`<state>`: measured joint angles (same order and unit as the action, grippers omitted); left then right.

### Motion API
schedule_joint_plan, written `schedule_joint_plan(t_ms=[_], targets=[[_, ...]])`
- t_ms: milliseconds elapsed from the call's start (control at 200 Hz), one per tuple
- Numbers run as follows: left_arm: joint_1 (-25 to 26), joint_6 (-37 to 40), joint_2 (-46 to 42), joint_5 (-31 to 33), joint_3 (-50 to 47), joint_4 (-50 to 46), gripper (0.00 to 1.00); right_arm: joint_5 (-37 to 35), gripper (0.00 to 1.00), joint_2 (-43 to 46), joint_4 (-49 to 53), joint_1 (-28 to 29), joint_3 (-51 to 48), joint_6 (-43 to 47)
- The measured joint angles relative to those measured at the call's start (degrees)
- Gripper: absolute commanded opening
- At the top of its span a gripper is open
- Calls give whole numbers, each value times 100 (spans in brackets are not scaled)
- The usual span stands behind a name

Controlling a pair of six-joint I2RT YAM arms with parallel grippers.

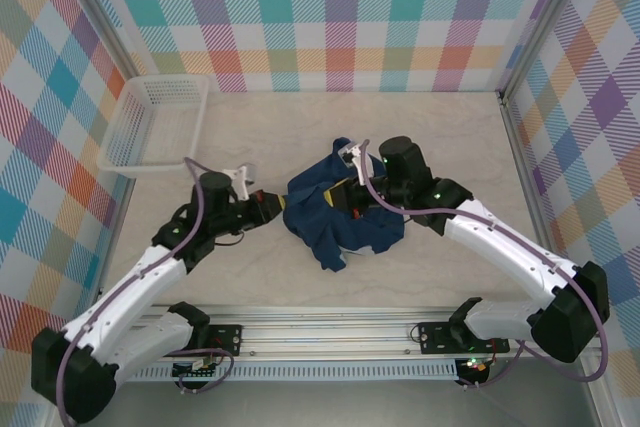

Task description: Fold the inside-out t-shirt

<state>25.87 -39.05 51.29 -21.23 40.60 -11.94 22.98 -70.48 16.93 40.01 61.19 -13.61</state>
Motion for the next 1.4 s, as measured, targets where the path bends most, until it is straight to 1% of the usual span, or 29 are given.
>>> schedule_joint_plan(t_ms=[105, 180, 235, 280, 340, 415, 490, 590, 685, 790, 820, 865, 925, 1025, 1100, 1190, 1315, 1400], targets=[[-195, -260, -286, -251, 289, 57, 0, -20, 1, 55, 52, -96, 0, 127], [-243, -437, -275, -426, 476, 170, 0, -24, 7, 55, 81, -188, 0, 125], [-273, -538, -258, -501, 538, 162, 0, -68, 9, 66, 79, -260, -2, 81], [-304, -619, -254, -540, 542, 153, 0, -179, 13, 94, 90, -323, -7, 28], [-358, -686, -249, -592, 542, 116, 0, -426, 13, 170, 138, -400, -24, -92], [-415, -772, -247, -643, 542, 101, 0, -756, 16, 337, 162, -455, -122, -245], [-428, -811, -219, -723, 542, 111, 0, -935, 23, 476, 160, -485, -251, -352], [-428, -813, -155, -820, 542, 103, 0, -839, 33, 520, 136, -485, -411, -302], [-428, -809, -142, -837, 542, 46, 0, -520, 39, 518, 107, -483, -564, -92], [-428, -798, -140, -866, 542, -48, 0, -205, 44, 485, 68, -396, -605, 131], [-428, -789, -140, -872, 542, -61, 0, -142, 48, 470, 50, -348, -605, 203], [-428, -787, -140, -874, 542, -68, 0, -52, 52, 439, 33, -234, -605, 275], [-428, -787, -140, -874, 542, -105, 0, -7, 54, 389, 22, -74, -601, 411], [-431, -734, -142, -868, 542, -188, 0, -151, 54, 232, 76, 133, -584, 476], [-433, -577, -144, -776, 632, -470, 0, -544, 56, 52, 225, 155, -546, 422], [-461, -286, -195, -498, 879, -979, 0, -935, 56, -101, 514, -111, -540, 225], [-608, 192, -400, 142, 1314, -1655, 0, -1307, 57, -155, 811, -1005, -592, -214], [-739, 417, -446, 474, 1537, -1893, 0, -1572, 59, -297, 984, -1561, -634, -461]])
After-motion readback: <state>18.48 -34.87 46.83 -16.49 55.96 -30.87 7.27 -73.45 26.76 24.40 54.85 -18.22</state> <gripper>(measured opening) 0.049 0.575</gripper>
